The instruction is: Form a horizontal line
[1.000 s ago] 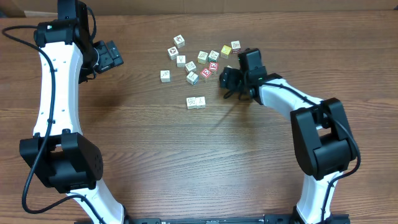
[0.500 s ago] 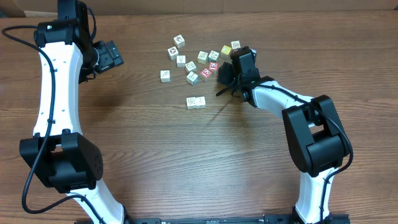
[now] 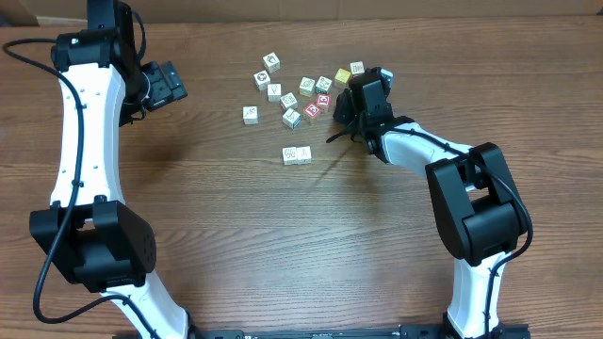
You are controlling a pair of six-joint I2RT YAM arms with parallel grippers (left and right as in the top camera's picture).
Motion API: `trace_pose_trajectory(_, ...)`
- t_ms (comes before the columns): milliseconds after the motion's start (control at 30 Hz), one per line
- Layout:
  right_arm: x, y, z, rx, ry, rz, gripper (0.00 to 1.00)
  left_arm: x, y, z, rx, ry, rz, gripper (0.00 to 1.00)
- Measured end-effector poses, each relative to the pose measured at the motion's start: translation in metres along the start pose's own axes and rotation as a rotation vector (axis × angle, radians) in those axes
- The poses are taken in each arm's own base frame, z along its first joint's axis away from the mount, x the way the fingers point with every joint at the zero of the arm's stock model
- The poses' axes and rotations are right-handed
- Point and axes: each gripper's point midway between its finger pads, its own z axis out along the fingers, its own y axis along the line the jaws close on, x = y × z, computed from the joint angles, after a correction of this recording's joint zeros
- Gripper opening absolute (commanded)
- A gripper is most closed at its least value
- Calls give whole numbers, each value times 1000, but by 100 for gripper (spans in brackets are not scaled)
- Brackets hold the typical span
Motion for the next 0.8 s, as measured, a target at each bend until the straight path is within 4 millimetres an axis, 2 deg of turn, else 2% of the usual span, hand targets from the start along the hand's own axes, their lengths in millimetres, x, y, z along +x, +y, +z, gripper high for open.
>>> trace_pose_trajectory(267, -1, 0, 1, -2, -8, 1, 57, 0, 0, 0, 0, 0, 0, 100)
trace_pose_trajectory(567, 8, -7, 7, 24, 15, -5, 56, 0, 0, 0, 0, 0, 0, 100)
trace_pose_trajectory(800, 11, -17, 3, 62, 45, -29, 44, 0, 0, 0, 0, 0, 0, 100)
